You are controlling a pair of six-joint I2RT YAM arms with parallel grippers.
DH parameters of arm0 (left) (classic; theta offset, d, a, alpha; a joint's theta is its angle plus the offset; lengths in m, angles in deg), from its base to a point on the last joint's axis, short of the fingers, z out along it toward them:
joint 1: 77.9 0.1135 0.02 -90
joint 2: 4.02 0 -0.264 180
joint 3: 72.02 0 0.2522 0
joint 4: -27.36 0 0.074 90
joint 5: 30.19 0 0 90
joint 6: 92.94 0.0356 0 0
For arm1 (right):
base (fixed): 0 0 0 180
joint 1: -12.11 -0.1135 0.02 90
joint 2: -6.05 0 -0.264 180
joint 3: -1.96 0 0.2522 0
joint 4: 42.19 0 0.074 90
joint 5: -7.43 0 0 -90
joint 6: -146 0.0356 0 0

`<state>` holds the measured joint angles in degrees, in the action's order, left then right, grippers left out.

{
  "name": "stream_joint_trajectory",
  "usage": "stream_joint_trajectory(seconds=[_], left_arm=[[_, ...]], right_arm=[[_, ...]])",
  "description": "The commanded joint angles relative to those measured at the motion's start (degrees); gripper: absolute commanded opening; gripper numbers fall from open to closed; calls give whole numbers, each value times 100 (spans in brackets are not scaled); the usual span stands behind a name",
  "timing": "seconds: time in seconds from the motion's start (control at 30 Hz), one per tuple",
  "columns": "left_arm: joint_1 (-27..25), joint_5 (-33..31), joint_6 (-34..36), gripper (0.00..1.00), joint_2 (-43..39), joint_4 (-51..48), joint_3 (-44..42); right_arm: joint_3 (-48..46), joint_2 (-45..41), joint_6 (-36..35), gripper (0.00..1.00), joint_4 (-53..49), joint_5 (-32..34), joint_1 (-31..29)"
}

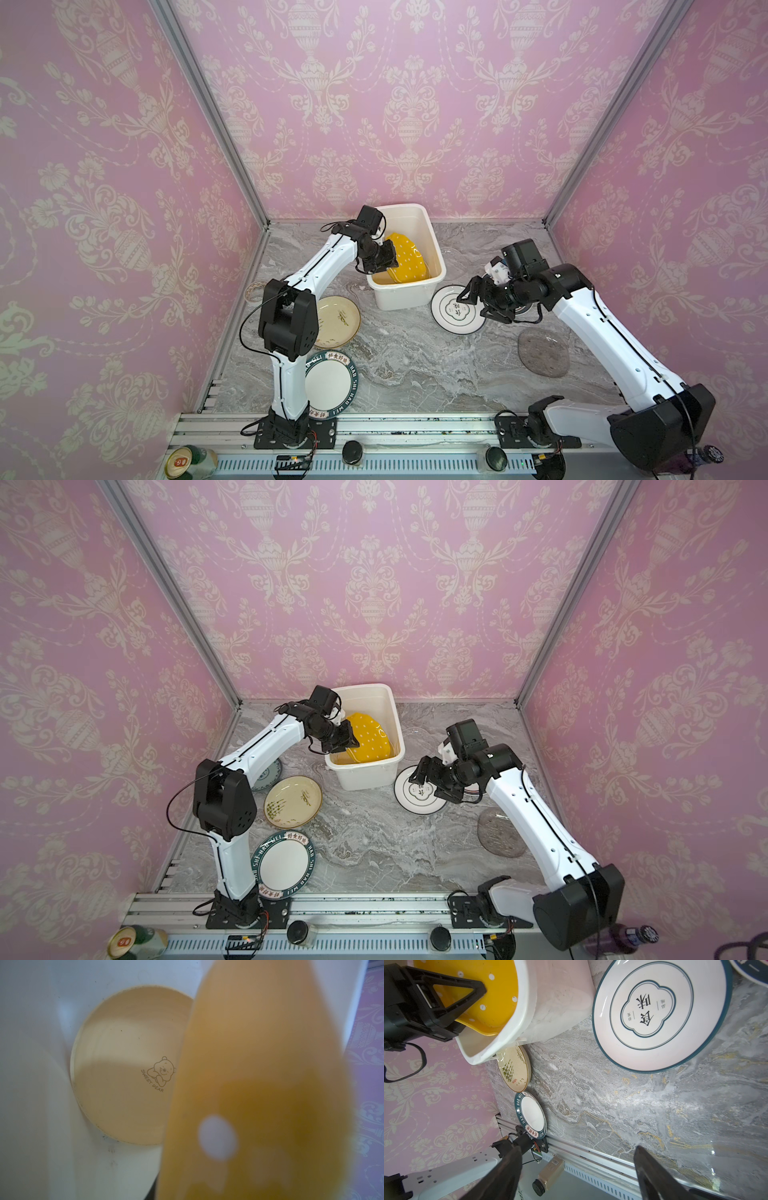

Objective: Place the plates into the plastic bin on the countertop
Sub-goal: 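Lower the polka-dot plate into the bin onto the bear plate with the left gripper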

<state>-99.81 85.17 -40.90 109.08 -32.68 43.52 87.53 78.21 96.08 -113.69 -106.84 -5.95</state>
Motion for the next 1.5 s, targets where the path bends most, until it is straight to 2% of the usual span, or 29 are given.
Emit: stream_joint_trajectory(seconds=[0.0, 0.23, 0.8, 1.07, 1.47], left_arm=[[20, 575, 274, 0, 70, 473, 34], [34, 667, 467, 0, 255, 286, -10], [31, 263, 523, 0, 461, -139, 309], [20, 141, 477, 5, 527, -304, 369], [-32, 39, 456, 20, 763, -605, 669]], right_arm=[[121, 9, -158, 85, -60, -82, 31], [165, 61, -175, 85, -114, -84, 31], [138, 92, -147, 85, -80, -129, 31], [112, 70, -167, 85, -63, -139, 31], [184, 132, -193, 84, -71, -168, 31]])
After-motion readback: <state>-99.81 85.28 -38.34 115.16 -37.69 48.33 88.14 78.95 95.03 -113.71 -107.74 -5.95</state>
